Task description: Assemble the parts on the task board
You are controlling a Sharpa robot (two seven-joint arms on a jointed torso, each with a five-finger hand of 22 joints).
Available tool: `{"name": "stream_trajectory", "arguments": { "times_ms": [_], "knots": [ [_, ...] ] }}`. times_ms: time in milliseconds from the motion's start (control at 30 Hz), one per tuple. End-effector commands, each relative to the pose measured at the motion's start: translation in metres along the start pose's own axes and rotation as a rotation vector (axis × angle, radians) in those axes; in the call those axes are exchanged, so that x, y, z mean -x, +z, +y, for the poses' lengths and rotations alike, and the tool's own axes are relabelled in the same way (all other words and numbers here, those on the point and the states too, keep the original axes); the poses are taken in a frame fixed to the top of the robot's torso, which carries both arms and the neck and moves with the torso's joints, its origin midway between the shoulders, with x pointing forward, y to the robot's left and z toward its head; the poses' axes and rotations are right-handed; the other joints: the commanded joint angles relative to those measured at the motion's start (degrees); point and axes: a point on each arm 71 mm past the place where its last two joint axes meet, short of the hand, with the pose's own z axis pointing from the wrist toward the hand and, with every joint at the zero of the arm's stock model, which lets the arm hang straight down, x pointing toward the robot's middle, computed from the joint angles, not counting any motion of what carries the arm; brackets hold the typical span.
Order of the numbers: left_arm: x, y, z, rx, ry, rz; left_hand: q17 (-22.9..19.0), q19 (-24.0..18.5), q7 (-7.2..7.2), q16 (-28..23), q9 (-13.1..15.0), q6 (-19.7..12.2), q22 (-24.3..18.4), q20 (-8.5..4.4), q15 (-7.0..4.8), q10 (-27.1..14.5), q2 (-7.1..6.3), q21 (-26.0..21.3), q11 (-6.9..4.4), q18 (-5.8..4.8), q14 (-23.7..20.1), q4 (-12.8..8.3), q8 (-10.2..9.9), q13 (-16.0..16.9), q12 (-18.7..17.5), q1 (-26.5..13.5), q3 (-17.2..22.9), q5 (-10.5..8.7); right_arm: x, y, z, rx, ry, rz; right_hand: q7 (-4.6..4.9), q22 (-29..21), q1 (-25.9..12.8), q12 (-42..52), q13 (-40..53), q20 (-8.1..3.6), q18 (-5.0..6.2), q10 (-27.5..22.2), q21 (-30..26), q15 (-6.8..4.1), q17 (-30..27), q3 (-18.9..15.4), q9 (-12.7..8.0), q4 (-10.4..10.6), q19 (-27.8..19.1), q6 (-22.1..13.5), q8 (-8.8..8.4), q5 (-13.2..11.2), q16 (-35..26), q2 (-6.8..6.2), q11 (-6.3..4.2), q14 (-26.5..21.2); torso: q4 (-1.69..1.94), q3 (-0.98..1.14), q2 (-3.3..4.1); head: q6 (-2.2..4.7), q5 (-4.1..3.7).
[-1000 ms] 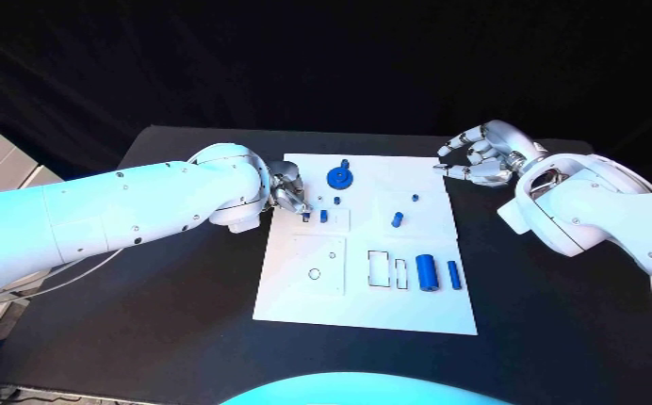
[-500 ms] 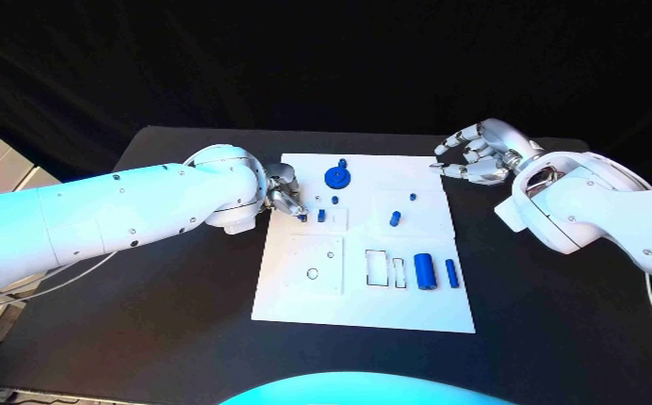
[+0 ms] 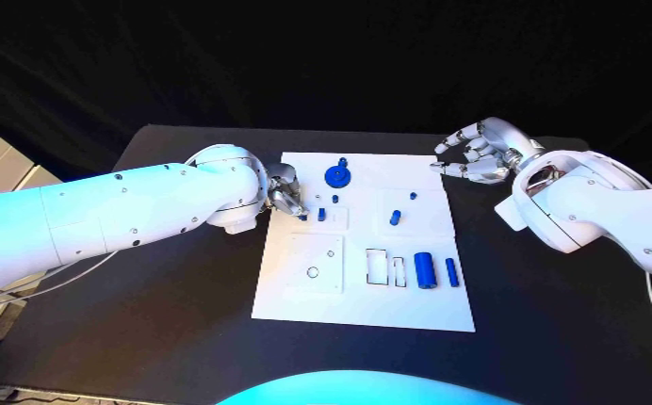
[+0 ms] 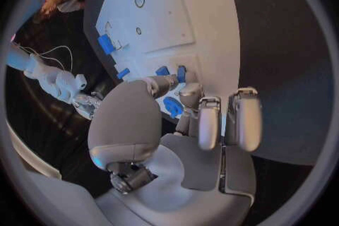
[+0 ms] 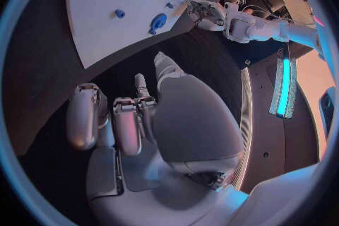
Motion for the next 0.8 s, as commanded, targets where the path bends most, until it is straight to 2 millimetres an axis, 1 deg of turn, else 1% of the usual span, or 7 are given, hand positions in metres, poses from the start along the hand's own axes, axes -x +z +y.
{"name": "stream_trajectory", "arguments": {
  "times_ms": [33, 433, 600, 800],
  "knots": [
    [-0.0025, 0.0003, -0.0014, -0.001, 0.018, 0.019, 15.09, 0.40, -0.46, 0.21, 3.29, 0.76, 4.33, -0.07, -0.39, 0.19, 0.39, 0.35, -0.04, -0.47, 6.16, -8.49, 0.33, -0.05, 0.16, 0.27, 8.97, 0.30, -0.0009, 0.0000, 0.0011, 0.016, -0.011, 0.009, -0.03, 3.71, 0.09, -0.03, 10.71, -0.03, 0.79, 1.55, -0.02, -0.50, 8.30, 0.34, -0.07, 0.05, -0.26, -0.29, 0.39, 0.22, -0.15, -0.41, -0.30, 4.17, -0.02, 0.02, -0.01, 0.01, 0.05],
    [-0.0038, 0.0028, -0.0036, 0.000, 0.023, 0.028, 15.09, 0.44, -0.46, 0.21, 3.28, 0.77, 4.38, -0.08, -0.40, 0.18, 0.37, 0.37, -0.05, -0.48, 6.16, -8.51, 0.33, -0.12, 0.11, 0.24, 9.01, 0.29, -0.0008, -0.0002, 0.0011, 0.016, -0.011, 0.009, -0.05, 3.65, -0.04, -0.07, 10.68, -0.05, 0.80, 1.54, -0.11, -0.51, 8.25, 0.37, -0.08, 0.08, -0.27, -0.28, 0.45, 0.26, -0.19, -0.36, -0.32, 4.16, -0.01, 0.04, 0.03, -0.02, -0.07],
    [-0.0059, 0.0057, -0.0048, 0.003, 0.024, 0.039, 15.09, 0.39, -0.46, 0.21, 3.27, 0.80, 4.31, -0.09, -0.40, 0.21, 0.36, 0.34, -0.05, -0.46, 6.16, -8.49, 0.31, -0.12, 0.10, 0.15, 9.07, 0.26, -0.0011, -0.0003, 0.0015, 0.017, -0.011, 0.010, -0.05, 3.65, -0.04, -0.07, 10.68, -0.05, 0.80, 1.54, -0.11, -0.51, 8.25, 0.37, -0.08, 0.08, -0.27, -0.28, 0.45, 0.26, -0.19, -0.36, -0.32, 4.16, -0.07, 0.03, 0.02, -0.14, -0.07],
    [-0.0094, 0.0094, -0.0049, 0.009, 0.017, 0.057, 15.09, 0.44, -0.48, 0.21, 3.24, 0.92, 4.37, -0.11, -0.40, 0.49, 0.28, 0.36, -0.04, -0.48, 6.16, -8.26, 0.28, 0.18, 0.23, -0.43, 9.12, 0.24, -0.0010, -0.0004, 0.0014, 0.017, -0.011, 0.010, -0.05, 3.65, -0.04, -0.07, 10.68, -0.05, 0.80, 1.54, -0.11, -0.51, 8.25, 0.37, -0.08, 0.08, -0.27, -0.28, 0.45, 0.26, -0.19, -0.36, -0.32, 4.16, -0.06, 0.02, 0.03, -0.27, -0.22]
  ]
}}
